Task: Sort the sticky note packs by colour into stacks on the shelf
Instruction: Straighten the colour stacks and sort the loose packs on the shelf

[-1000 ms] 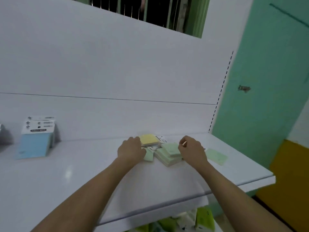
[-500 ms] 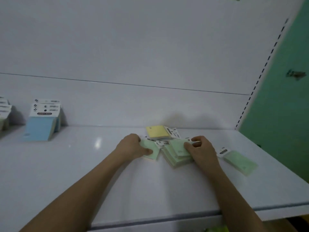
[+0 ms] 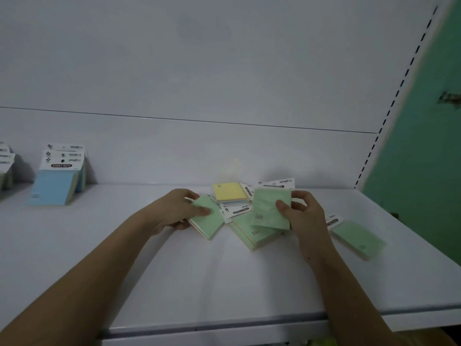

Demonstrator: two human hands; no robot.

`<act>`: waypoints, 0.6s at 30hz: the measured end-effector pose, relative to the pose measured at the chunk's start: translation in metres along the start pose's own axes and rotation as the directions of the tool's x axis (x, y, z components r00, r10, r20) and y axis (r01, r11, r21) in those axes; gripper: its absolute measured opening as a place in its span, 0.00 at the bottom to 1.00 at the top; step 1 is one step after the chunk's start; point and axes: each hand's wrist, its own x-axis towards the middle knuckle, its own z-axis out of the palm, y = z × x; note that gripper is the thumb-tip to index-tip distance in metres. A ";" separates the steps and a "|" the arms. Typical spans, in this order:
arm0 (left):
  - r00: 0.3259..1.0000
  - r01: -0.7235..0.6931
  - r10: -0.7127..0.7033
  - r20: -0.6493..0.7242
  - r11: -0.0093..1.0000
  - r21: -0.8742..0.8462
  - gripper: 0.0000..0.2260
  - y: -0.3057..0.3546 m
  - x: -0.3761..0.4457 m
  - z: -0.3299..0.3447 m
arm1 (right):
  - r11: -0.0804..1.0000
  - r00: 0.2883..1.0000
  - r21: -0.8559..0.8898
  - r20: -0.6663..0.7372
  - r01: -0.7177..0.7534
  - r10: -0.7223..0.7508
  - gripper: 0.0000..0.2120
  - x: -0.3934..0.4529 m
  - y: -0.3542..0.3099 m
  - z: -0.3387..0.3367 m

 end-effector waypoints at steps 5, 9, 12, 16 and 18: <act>0.999 0.008 -0.009 -0.049 1.000 -0.028 0.06 0.004 -0.007 -0.013 | 0.997 0.995 0.008 0.067 0.071 -0.071 0.11 -0.008 -0.007 0.003; 0.997 -0.048 0.036 -0.073 0.985 -0.166 0.09 0.011 -0.015 -0.027 | 0.993 0.992 0.070 0.073 0.097 -0.102 0.11 -0.012 -0.012 0.003; 0.989 -0.127 0.104 -0.105 0.961 -0.247 0.10 0.018 -0.023 -0.030 | 0.990 0.987 0.094 0.107 0.108 -0.118 0.10 -0.014 -0.015 0.006; 0.974 -0.199 0.148 -0.173 0.923 -0.329 0.10 0.021 -0.037 -0.021 | 0.975 0.954 0.001 0.206 0.223 -0.218 0.10 -0.020 -0.021 0.011; 0.965 -0.218 0.155 -0.210 0.920 -0.326 0.12 0.020 -0.048 -0.017 | 0.973 0.931 0.002 0.291 0.231 -0.221 0.10 -0.025 -0.020 0.015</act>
